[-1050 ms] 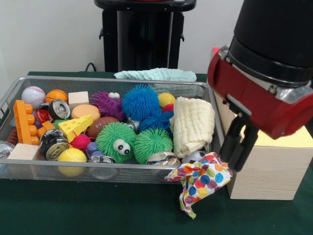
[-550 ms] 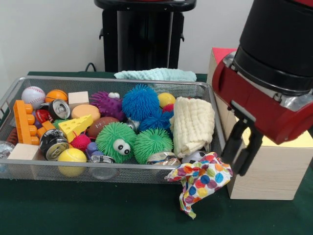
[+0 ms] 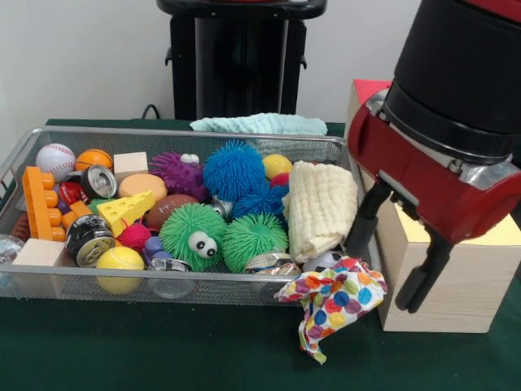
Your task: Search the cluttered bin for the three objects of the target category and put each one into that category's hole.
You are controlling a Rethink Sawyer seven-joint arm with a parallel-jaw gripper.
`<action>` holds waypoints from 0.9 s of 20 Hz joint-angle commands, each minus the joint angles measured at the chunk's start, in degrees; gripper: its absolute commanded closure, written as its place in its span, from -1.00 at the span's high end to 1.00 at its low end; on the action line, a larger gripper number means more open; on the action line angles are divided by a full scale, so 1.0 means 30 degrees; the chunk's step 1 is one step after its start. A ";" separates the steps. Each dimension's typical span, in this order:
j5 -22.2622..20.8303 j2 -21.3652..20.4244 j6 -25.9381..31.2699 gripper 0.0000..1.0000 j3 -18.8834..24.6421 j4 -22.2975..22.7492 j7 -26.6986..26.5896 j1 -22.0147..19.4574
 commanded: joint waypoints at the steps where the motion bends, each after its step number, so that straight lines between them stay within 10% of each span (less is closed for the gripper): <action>1: -0.0533 0.0024 0.0909 1.00 0.0775 0.2323 -0.3393 -0.0303; 13: -0.1250 -0.0611 0.3412 1.00 0.2081 0.4592 -0.2687 -0.0286; 18: -0.2520 -0.1038 0.1624 1.00 0.3916 0.7289 -0.3369 0.0382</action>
